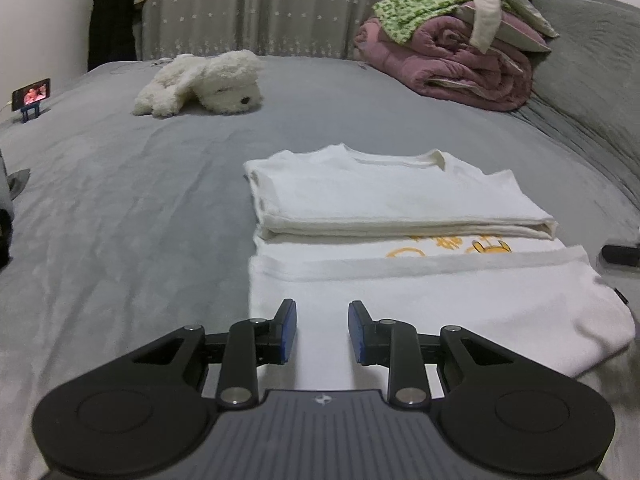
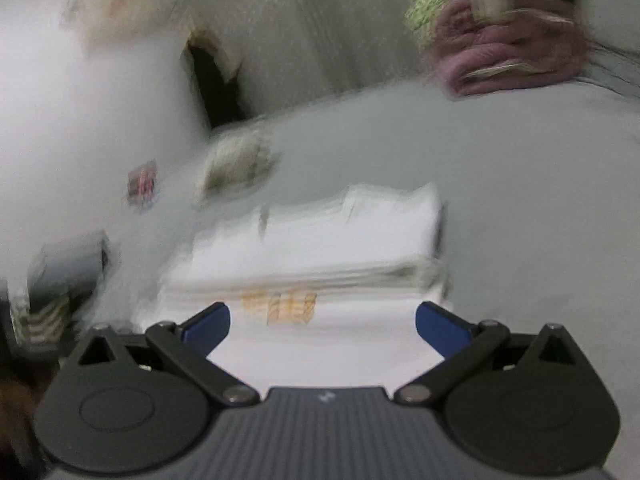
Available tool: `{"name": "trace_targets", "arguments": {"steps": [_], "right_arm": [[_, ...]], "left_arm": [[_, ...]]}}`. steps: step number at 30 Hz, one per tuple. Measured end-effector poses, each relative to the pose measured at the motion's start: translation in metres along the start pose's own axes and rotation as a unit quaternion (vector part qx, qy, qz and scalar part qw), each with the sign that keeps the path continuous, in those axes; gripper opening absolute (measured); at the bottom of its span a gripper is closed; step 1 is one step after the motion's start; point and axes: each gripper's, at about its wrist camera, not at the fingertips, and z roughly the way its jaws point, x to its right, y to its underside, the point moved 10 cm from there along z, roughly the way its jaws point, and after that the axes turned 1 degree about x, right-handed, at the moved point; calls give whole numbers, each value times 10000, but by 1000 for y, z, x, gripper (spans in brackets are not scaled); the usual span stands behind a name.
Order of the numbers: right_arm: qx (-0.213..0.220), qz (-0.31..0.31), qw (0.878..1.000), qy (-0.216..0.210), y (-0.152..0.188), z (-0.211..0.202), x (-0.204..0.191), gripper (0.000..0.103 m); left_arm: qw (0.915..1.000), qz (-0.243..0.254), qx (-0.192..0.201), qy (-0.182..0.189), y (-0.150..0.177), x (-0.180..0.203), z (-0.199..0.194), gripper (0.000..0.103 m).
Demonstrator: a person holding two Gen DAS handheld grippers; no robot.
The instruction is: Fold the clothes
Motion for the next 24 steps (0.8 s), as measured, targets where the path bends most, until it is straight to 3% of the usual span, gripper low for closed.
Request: {"name": "trace_targets", "arguments": {"steps": [3, 7, 10, 13, 24], "right_arm": [[-412, -851, 9955, -14, 24, 14, -28, 103], [-636, -1066, 9914, -419, 37, 27, -60, 103], [-891, -1310, 9869, -296, 53, 45, -72, 103], [-863, -1495, 9848, -200, 60, 44, -71, 103], [-791, -1141, 9900, 235, 43, 32, -32, 103]], "left_arm": [[9999, 107, -48, 54, 5, 9, 2, 27], [9995, 297, -83, -9, 11, 16, 7, 28], [9996, 283, -83, -51, 12, 15, 11, 31], [9997, 218, -69, -85, 11, 10, 12, 31], [9998, -69, -41, -165, 8, -11, 11, 30]]}}
